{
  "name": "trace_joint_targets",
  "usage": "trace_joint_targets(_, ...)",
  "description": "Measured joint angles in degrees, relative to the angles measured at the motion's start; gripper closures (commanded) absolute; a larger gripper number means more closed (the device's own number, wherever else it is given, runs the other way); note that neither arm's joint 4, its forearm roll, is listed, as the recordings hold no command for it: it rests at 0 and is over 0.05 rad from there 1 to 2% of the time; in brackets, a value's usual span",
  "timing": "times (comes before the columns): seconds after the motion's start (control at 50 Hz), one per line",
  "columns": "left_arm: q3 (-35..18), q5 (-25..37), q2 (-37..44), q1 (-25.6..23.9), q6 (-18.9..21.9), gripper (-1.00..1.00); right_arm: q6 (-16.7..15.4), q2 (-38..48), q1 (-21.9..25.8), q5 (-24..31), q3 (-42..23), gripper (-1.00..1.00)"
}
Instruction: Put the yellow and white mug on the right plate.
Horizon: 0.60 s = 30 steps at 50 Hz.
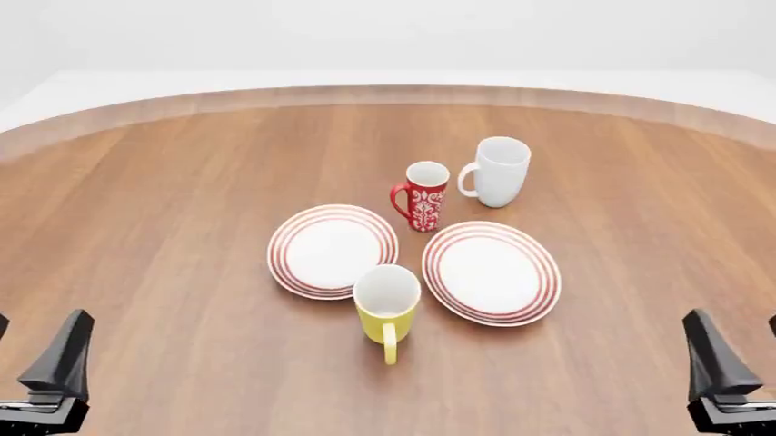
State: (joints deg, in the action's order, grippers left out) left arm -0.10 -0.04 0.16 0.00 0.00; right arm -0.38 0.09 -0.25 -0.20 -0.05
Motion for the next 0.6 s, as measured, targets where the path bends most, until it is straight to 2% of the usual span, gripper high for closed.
trace_joint_targets(0.14,-0.1,0.0,0.1,0.0,0.0,-1.0,-2.5,3.4,-1.9,-3.8,0.0,-1.0)
trace_joint_targets(0.3,-0.1,0.0,0.2,0.0,0.0,-1.0,-3.9,7.9,-1.0,-7.9,-0.6,-1.0)
trace_joint_targets(0.42,-0.1,-0.1,0.2,0.0,0.0,-1.0,-4.0,9.7,1.3,-6.7,-3.7,-1.0)
trace_joint_targets(0.6,-0.1,-0.1,0.2,0.0,0.0,-1.0,-4.2,13.7,5.7,-1.4,-10.4,-1.0)
